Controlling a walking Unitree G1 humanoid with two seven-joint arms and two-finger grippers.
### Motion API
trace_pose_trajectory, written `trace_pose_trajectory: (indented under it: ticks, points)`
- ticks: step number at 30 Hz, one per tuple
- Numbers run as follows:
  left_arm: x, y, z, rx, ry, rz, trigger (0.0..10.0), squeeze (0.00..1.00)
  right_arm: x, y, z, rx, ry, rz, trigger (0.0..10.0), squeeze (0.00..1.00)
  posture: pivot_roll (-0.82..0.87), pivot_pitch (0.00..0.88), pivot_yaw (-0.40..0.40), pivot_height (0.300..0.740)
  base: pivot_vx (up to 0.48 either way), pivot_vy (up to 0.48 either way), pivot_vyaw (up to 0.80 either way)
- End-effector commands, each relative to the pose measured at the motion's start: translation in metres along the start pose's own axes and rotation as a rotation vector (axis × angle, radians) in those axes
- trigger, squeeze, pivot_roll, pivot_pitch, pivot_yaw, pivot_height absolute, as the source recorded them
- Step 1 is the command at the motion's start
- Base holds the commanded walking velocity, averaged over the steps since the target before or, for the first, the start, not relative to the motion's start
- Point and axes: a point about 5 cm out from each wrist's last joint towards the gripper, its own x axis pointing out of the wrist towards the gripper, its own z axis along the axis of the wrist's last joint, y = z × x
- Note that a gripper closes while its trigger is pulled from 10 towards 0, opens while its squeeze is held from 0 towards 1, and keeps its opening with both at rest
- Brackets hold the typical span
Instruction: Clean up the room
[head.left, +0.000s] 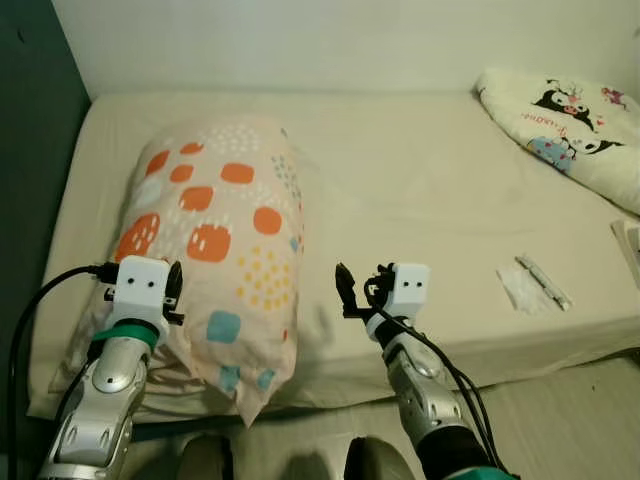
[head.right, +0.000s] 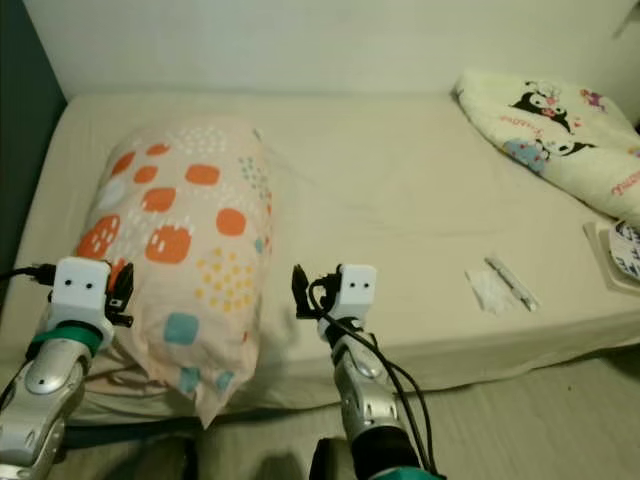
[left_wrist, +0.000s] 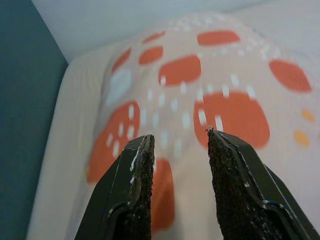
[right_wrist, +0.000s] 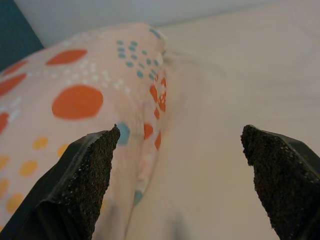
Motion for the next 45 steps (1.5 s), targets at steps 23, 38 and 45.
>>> trace_pose_trajectory:
  ticks: [23,38,45]
  points:
    - [-0.002,-0.011,-0.009,0.042,0.046,-0.042,10.0,0.00,0.000,-0.001,-0.004,-0.022,0.011,-0.023,10.0,0.00,0.17,0.000,-0.033,0.740,0.000,0.000,0.00]
    - [0.000,-0.011,-0.011,0.053,0.043,-0.010,10.0,0.00,0.001,0.004,-0.006,-0.026,0.015,0.011,10.0,0.00,0.17,0.003,-0.034,0.740,0.000,-0.427,0.00]
    - [0.000,-0.010,-0.011,0.054,0.045,-0.001,10.0,0.00,-0.001,0.004,-0.008,-0.025,0.023,0.014,10.0,0.00,0.17,0.005,-0.037,0.740,0.000,-0.454,0.00]
